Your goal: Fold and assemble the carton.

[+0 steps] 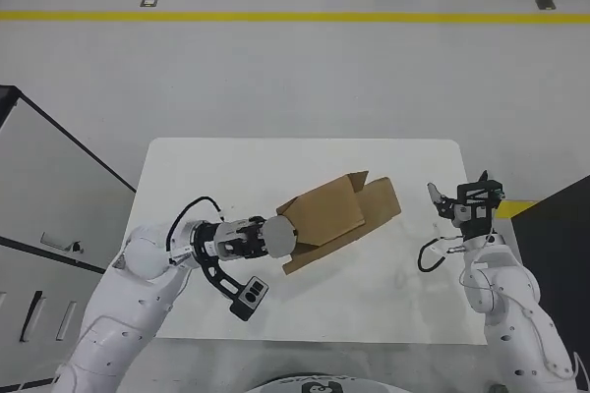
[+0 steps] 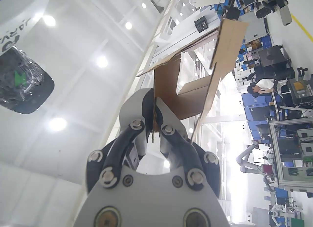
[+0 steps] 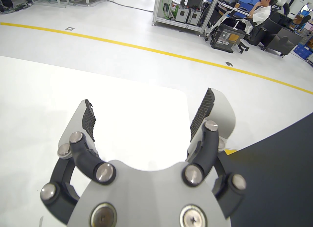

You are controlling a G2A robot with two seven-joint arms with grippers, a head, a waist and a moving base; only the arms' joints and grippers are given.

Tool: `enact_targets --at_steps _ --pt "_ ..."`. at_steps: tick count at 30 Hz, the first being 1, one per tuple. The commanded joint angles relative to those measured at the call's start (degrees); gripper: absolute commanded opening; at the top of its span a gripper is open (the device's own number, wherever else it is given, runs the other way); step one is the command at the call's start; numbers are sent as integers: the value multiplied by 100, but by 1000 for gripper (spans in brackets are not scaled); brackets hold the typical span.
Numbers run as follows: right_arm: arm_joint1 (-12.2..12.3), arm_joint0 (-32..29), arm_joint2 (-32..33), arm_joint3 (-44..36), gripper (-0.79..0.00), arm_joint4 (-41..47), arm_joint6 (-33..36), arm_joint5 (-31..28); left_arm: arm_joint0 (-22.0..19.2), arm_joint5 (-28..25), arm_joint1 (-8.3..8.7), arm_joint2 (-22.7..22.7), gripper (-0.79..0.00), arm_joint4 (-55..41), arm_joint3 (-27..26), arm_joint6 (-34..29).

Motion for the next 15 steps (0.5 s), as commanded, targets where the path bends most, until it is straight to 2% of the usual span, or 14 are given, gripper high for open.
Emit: enact_targets --at_steps 1,8,12,15 --pt "0 0 0 0 0 0 0 0 3 -4 0 -2 -785 0 -3 -2" --pt "0 0 0 0 0 0 0 0 31 13 -6 43 -785 143 119 -175" --pt "0 0 0 0 0 0 0 0 -216 324 -6 56 -785 542 269 -138" --pt "0 0 0 0 0 0 0 0 -444 366 8 93 -785 867 314 -114"
